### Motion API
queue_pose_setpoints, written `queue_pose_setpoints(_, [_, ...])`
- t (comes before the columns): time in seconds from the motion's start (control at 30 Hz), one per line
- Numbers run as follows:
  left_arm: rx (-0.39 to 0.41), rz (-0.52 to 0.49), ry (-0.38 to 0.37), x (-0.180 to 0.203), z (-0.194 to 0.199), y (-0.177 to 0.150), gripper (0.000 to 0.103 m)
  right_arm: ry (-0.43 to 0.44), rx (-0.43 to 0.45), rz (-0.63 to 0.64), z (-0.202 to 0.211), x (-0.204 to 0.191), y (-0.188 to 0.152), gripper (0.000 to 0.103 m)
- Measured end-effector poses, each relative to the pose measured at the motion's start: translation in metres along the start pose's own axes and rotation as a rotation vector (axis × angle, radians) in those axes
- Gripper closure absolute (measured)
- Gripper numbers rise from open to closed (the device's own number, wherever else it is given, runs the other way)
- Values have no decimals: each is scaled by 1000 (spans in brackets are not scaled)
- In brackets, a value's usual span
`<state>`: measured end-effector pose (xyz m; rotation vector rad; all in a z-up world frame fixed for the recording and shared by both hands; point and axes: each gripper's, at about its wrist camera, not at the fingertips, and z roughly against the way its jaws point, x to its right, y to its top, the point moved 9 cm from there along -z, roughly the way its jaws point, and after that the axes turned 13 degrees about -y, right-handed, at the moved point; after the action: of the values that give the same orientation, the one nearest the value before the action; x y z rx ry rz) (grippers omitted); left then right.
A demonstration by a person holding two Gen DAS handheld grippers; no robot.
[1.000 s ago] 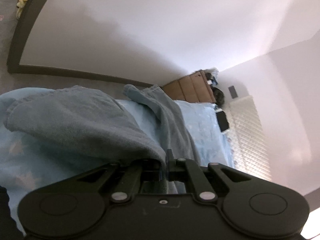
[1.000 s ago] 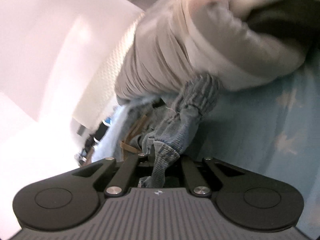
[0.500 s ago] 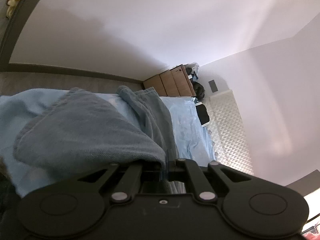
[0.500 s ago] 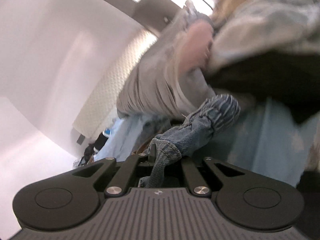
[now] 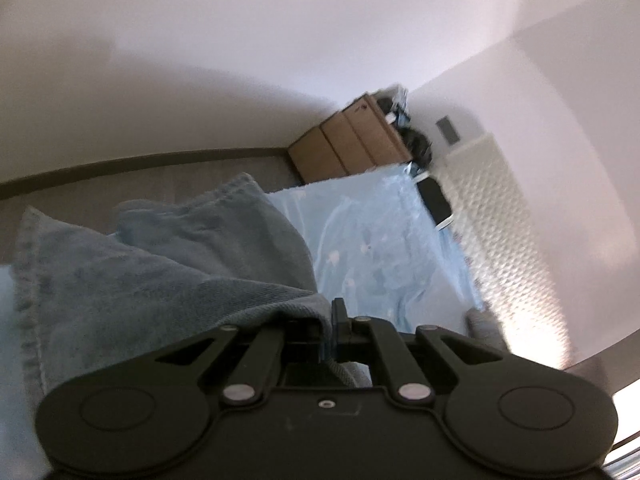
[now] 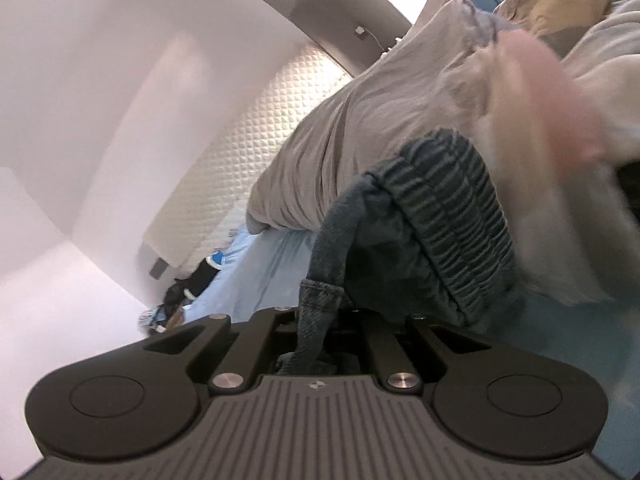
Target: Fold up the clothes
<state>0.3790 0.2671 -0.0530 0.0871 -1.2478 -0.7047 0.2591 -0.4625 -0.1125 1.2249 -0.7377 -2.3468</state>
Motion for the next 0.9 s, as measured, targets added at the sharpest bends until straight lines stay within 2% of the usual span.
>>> queue_pose_setpoints(0.1, [-40,16,38,-2,-55,4,100,-51,-15,2,-43,-6,-2,101])
queue_pose_setpoints(0.37, [-160,-92,170,-25,-163,-2,98,-117,-41,42,-114,-6,-16,99])
queue_pose_setpoints(0.43, [-184,-125,176,-28,-173,-9,90,-133,-55,59,-128,-4,-19,98])
queue_pose_setpoints(0.47, [-196,-141,179,-30,-177,-12,75,-131,-60,70,-133,-3,-20,97])
queue_pose_setpoints(0.5, [-202,-164,152,-25,-177,-16,55,-119,-65,84,-135,-4,-21,91])
queue_pose_setpoints(0.57, [-210,-209,109,-15,-173,-22,37,-76,-77,119,-135,-9,-20,78])
queue_pose_setpoints(0.6, [-212,-232,101,-8,-168,-26,32,-49,-85,129,-133,-11,-19,70])
queue_pose_setpoints(0.67, [-229,-279,77,6,-154,-34,28,-6,-99,126,-125,-13,-14,60])
queue_pose_setpoints(0.73, [-233,-335,50,21,-137,-42,26,28,-85,126,-113,-17,-9,37])
queue_pose_setpoints(0.9, [-199,-531,-25,60,-88,-70,23,88,-48,196,-69,-24,-7,34])
